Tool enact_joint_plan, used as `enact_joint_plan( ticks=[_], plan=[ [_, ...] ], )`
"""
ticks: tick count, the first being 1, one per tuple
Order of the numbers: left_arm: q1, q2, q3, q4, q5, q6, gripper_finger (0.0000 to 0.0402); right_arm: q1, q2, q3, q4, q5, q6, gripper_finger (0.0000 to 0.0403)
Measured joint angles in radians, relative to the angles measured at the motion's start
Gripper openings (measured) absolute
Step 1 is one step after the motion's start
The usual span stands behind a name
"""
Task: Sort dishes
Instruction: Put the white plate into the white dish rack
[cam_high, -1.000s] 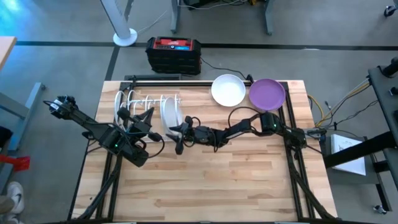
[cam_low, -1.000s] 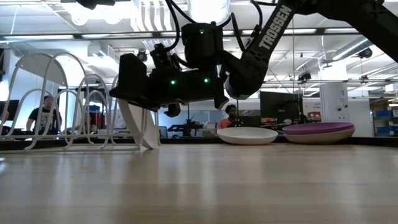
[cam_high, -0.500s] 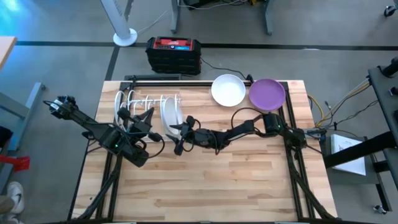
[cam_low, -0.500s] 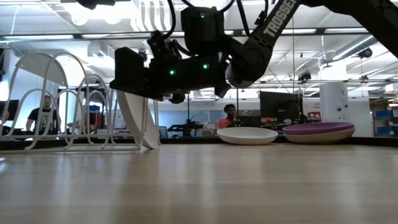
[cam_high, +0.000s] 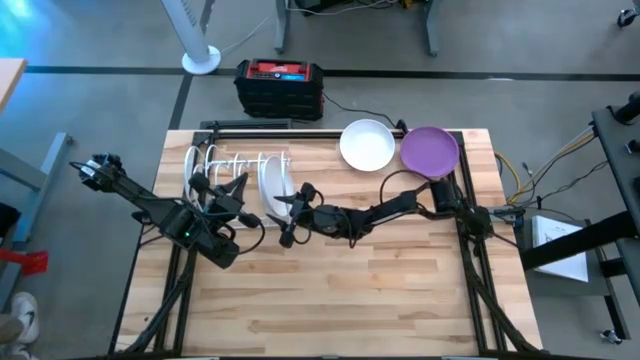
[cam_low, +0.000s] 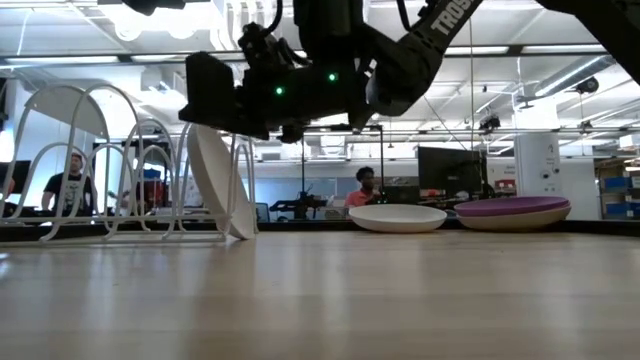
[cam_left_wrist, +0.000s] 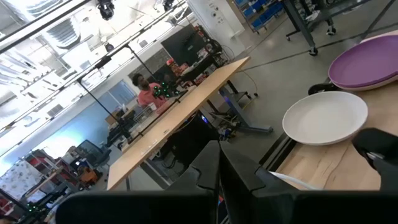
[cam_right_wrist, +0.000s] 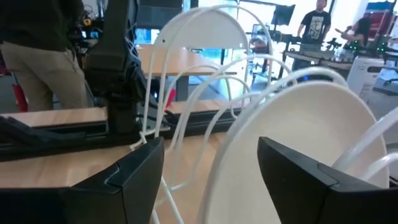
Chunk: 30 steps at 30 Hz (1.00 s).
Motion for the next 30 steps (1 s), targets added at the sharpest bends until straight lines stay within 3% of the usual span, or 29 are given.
enact_joint_plan(
  ticks=[10,18,30],
  plan=[
    [0.000,0.000,0.000,0.002,0.000,0.000,0.0000,0.022,-0.116,-0.003,-0.112,-0.011,-0.065,0.0263],
    [0.000,0.000,0.000,0.004,0.000,0.000,0.0000,0.022,-0.308,-0.035,-0.332,-0.012,-0.139,0.0263],
    [-0.004,0.000,0.018,0.035,-0.001,0.026,0.0000,-0.154,-0.637,-0.425,-0.391,0.025,-0.047,0.0247]
  ],
)
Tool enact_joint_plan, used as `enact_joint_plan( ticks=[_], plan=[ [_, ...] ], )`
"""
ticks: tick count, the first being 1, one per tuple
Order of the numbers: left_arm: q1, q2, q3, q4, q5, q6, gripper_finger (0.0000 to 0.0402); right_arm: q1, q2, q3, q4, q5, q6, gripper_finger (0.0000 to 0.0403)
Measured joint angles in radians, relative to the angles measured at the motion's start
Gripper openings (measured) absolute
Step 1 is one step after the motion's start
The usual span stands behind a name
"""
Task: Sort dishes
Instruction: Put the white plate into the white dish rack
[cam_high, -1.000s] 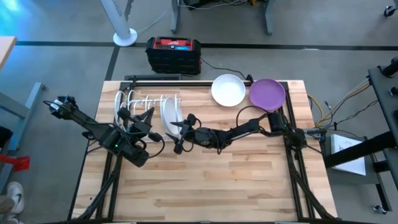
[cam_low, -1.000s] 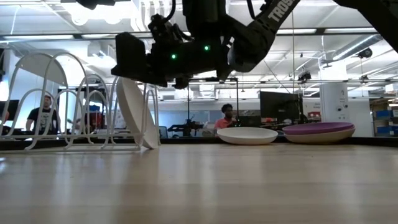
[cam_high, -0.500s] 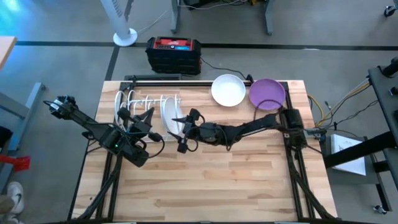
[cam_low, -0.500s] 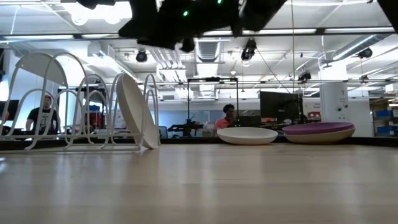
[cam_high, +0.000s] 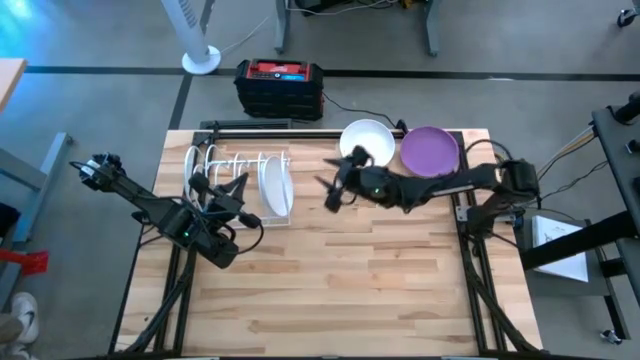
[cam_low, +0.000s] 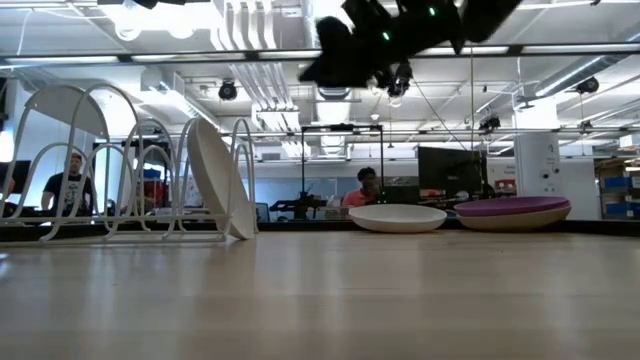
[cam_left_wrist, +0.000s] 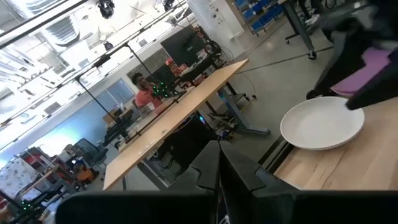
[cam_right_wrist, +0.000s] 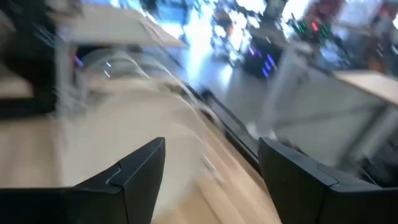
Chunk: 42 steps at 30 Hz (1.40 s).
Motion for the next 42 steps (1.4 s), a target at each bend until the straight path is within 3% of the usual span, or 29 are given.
enact_joint_plan(
  ticks=[7,12,18,31,42],
  plan=[
    [0.003,0.002,0.001,0.007,0.000,0.000,0.0000,-0.178,-0.083,-0.096,-0.267,-0.057,0.135,0.0247],
    [0.004,0.002,0.001,0.009,0.000,0.000,0.0000,-0.288,-0.082,-0.111,-0.351,-0.267,0.170,0.0241],
    [0.004,0.002,0.000,0.009,0.000,0.000,0.0000,-0.380,-0.048,-0.106,-0.435,-0.496,0.099,0.0230],
    [0.004,0.002,-0.001,0.009,0.000,0.000,0.0000,-0.455,0.060,-0.101,-0.556,-0.505,-0.116,0.0231],
    [0.004,0.002,-0.001,0.009,0.000,0.000,0.0000,-0.525,0.096,-0.094,-0.557,-0.472,-0.162,0.0226]
  ],
)
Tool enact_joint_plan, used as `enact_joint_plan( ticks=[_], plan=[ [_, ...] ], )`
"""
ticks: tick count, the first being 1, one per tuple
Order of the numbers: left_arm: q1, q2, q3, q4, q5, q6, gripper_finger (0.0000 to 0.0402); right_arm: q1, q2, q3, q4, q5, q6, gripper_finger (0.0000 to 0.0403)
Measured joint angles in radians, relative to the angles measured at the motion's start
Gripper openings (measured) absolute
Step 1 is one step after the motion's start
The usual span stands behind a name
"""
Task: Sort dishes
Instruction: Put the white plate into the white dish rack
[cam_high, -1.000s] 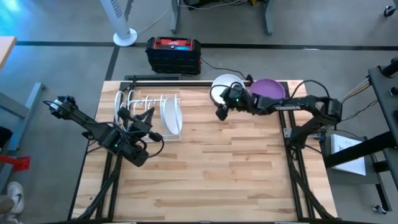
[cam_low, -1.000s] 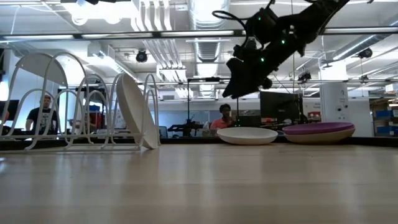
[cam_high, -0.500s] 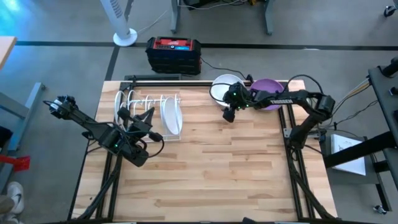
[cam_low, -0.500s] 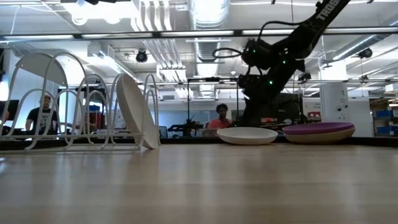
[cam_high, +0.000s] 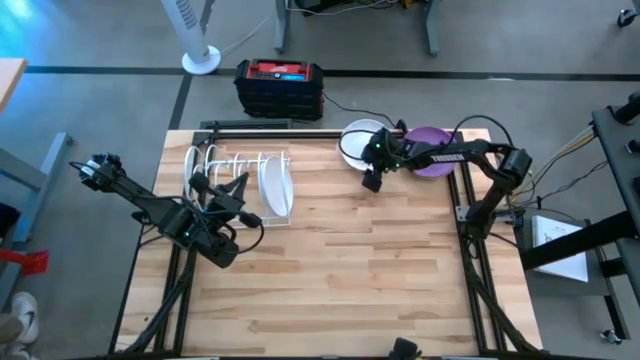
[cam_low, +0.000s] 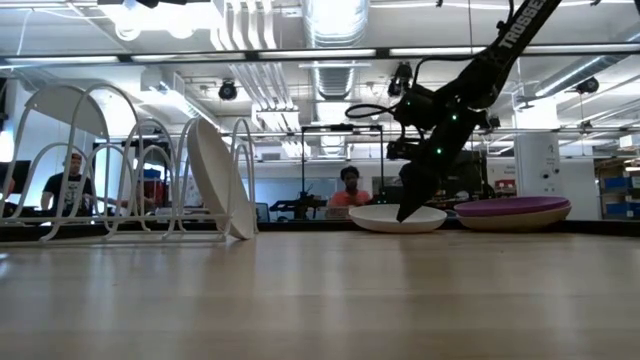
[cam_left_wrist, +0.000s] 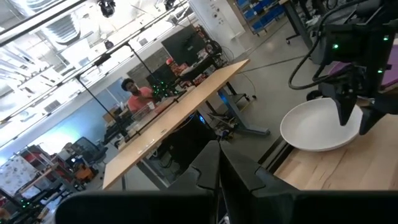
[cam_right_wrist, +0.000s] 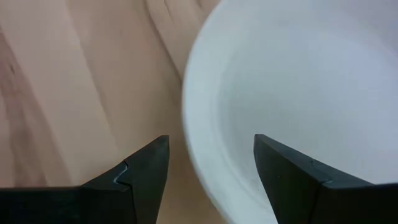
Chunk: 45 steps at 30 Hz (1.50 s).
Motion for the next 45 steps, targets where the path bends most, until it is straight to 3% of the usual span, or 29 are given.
enact_joint_plan(
  ticks=[20,26,34,45],
  plan=[
    [0.000,0.000,0.000,0.000,0.000,0.000,0.0000,-0.009,0.076,0.003,0.006,-0.004,-0.015,0.0168],
    [0.000,0.000,0.000,0.000,0.000,0.000,0.0000,-0.007,0.077,0.003,0.006,-0.007,-0.018,0.0119],
    [0.000,0.000,0.000,0.000,0.000,0.000,0.0000,-0.008,0.075,0.004,0.017,0.014,-0.061,0.0014],
    [0.000,0.000,0.000,0.000,0.000,0.000,0.0000,0.001,-0.030,0.000,0.020,-0.010,-0.036,0.0001]
  ],
)
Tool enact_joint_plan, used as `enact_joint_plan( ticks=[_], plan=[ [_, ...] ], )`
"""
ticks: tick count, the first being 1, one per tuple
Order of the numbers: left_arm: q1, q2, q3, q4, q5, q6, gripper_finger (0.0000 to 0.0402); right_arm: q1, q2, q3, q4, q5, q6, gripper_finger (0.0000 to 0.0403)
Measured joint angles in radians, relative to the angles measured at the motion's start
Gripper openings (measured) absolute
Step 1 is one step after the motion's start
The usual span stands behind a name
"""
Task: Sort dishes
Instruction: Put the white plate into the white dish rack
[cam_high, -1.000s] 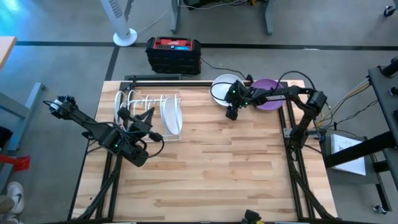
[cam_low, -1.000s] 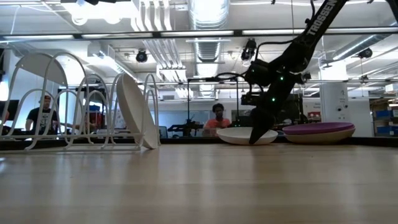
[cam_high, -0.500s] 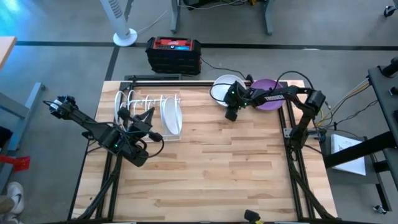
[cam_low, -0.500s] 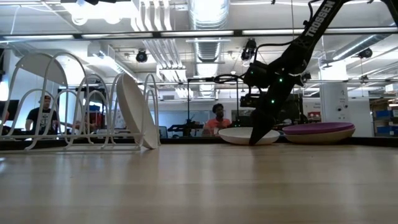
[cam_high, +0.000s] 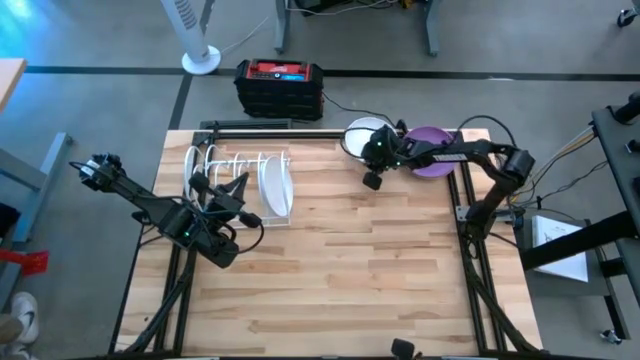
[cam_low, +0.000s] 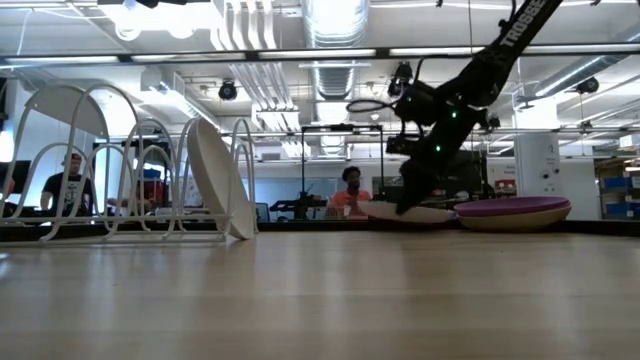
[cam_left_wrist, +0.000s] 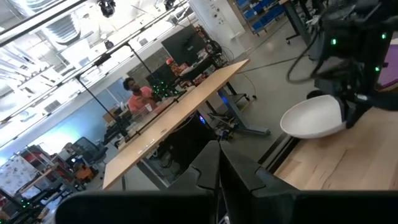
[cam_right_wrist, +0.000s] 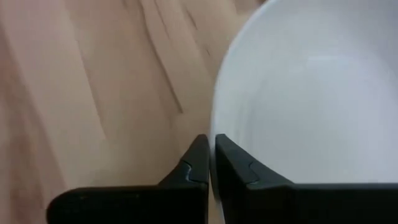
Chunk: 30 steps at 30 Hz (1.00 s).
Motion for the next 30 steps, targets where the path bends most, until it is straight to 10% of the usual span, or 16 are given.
enact_joint_plan(
  ticks=[9,30],
  plan=[
    [0.000,0.000,0.000,0.000,0.000,0.000,0.0000,0.047,-0.169,-0.003,0.146,-0.213,0.124,0.0000],
    [-0.015,0.000,0.031,0.011,0.001,0.000,0.0000,0.240,-0.234,-0.002,0.902,-0.281,0.513,0.0000]
  ],
)
